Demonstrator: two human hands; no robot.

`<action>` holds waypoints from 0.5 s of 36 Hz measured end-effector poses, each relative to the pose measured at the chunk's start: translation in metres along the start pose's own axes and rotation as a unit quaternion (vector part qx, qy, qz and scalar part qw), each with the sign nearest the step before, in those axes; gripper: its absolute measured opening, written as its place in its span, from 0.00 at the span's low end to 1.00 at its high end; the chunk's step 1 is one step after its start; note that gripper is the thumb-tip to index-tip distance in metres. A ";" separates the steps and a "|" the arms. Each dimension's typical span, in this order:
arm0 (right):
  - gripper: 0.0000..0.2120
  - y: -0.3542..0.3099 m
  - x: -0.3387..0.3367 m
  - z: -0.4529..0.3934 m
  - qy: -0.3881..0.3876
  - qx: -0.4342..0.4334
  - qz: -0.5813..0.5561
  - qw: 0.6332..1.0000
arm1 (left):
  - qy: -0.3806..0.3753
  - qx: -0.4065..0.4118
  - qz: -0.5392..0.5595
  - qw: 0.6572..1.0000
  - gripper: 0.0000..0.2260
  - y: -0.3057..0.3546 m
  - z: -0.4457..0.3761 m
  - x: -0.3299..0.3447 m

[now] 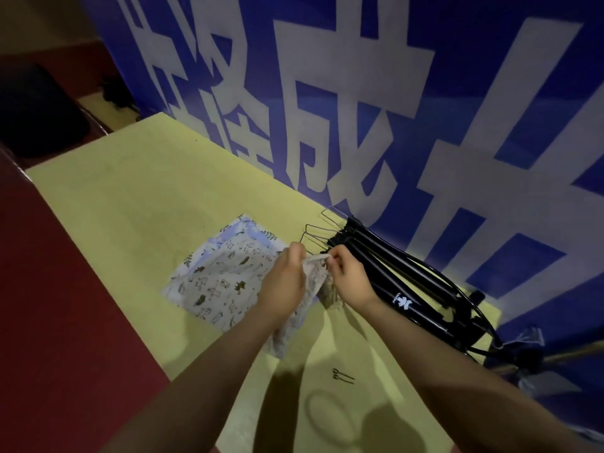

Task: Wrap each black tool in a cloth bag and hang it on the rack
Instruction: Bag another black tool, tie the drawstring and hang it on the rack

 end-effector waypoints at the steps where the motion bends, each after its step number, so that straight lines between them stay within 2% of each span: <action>1: 0.06 -0.001 -0.004 0.001 0.007 -0.002 0.005 1.000 | -0.022 0.014 -0.065 0.998 0.11 0.007 0.002 0.003; 4: 0.05 -0.003 -0.015 0.003 0.025 -0.004 0.055 0.998 | -0.068 0.073 -0.243 0.965 0.19 0.017 0.007 0.011; 8: 0.06 -0.009 -0.032 0.011 0.065 0.011 0.110 0.992 | -0.013 0.190 -0.357 0.914 0.24 0.031 0.011 0.006; 9: 0.06 -0.010 -0.037 0.013 0.080 0.016 0.125 0.989 | -0.024 0.196 -0.365 0.910 0.26 0.032 0.011 0.005; 13: 0.05 -0.013 -0.054 0.020 0.140 0.038 0.192 0.971 | -0.147 0.142 -0.335 0.920 0.44 0.016 0.001 0.014; 15: 0.05 -0.012 -0.061 0.023 0.170 0.057 0.192 0.965 | -0.189 0.143 -0.316 0.919 0.46 0.020 0.000 0.016; 18: 0.05 -0.011 -0.062 0.028 0.182 0.057 0.170 0.967 | -0.192 0.160 -0.260 0.933 0.42 0.029 0.000 0.016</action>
Point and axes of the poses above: each hand's wrist, its own z-axis away from the middle knuckle, its own x-axis out of the palm, y = z × x, the point moved 10 cm from there along -z, towards the middle knuckle, and after that the axes turned 4 degrees about z, right-handed, at the moved point
